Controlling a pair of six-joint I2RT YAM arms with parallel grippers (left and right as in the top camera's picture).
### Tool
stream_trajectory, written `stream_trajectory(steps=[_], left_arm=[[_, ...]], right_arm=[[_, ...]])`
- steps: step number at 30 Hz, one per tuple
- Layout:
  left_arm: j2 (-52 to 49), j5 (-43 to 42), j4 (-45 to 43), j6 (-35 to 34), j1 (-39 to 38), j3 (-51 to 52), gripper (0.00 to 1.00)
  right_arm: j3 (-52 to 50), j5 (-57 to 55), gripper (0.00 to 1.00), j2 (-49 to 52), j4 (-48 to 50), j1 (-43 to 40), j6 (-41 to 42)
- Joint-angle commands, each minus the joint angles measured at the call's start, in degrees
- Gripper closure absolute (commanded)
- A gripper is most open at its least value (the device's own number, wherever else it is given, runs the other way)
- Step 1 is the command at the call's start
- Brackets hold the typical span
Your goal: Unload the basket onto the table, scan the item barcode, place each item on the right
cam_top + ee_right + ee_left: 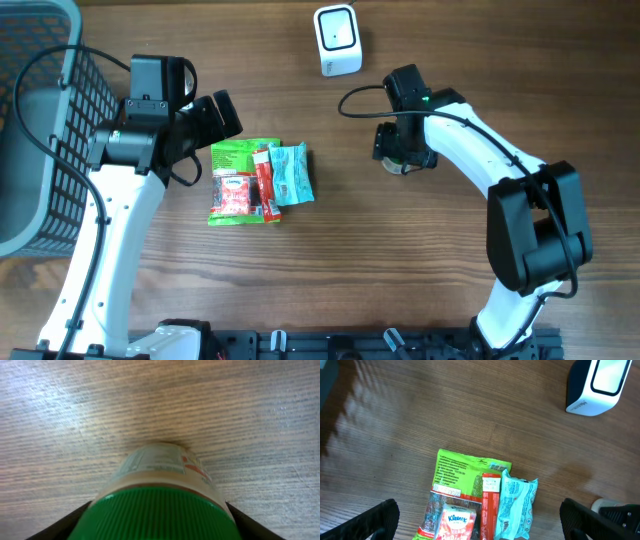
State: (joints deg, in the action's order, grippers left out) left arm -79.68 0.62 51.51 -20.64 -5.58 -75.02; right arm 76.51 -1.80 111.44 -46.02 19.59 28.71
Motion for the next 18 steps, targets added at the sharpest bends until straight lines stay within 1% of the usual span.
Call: stream_trajectory(steps=[1,9,18], left_arm=[[0.3,0.7,0.1,0.7,0.3,-0.5,0.00],[0.3,0.7,0.0,0.7,0.3,-0.5,0.00],[0.3,0.8,0.0,0.7,0.3,-0.5,0.00]], right_arm=[[-0.1,0.5,0.21,-0.3,0.4,-0.1,1.3],[-0.1,0.5,0.21,-0.1,0.4,0.0,1.4],[-0.1,0.5,0.21,2.5,0.4,0.1,1.4]])
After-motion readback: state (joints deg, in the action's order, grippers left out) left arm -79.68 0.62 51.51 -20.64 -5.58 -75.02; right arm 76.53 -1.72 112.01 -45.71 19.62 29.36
